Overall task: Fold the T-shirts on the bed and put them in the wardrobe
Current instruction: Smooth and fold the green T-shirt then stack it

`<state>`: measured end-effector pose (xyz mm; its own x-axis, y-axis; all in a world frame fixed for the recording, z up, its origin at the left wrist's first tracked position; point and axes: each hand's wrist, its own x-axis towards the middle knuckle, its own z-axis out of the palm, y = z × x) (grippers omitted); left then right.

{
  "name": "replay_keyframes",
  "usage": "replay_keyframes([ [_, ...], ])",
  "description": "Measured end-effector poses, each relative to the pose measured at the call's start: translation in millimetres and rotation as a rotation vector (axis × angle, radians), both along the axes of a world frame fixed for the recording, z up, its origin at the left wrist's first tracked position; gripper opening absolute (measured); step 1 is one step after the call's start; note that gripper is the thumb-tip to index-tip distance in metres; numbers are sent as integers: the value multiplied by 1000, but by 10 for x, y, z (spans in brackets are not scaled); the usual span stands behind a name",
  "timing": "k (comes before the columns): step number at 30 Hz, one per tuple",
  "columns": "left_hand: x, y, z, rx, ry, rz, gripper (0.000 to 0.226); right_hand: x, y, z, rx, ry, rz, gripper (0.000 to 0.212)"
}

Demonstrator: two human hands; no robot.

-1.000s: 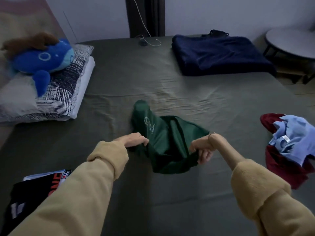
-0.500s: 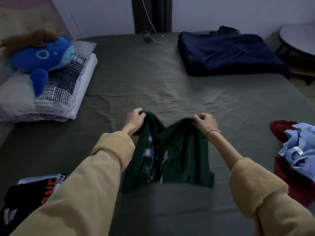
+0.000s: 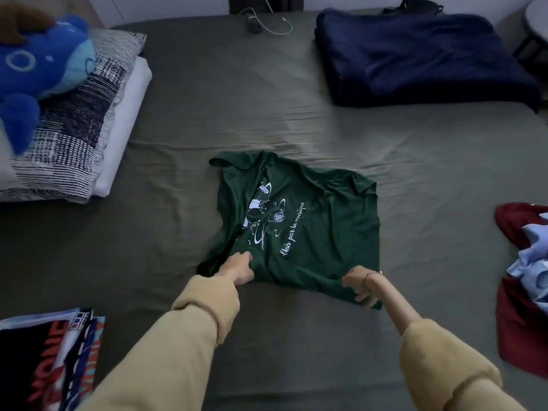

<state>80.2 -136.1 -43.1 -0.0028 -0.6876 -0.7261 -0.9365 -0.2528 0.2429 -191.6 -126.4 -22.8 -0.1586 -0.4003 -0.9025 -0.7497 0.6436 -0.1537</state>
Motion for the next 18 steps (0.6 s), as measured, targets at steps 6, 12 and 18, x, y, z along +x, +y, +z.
replay_keyframes([
  [6, -61, 106, -322, -252, -332, -228, 69, -52, 249, -474, -156, -79, -630, 72],
  [12, -95, 1, -321, -509, -208, -204, 19, -182, 81, -452, -161, -95, -756, 23],
  [18, -237, -56, -46, -525, 89, -24, 23, -31, -336, -117, -327, -155, -423, 71],
])
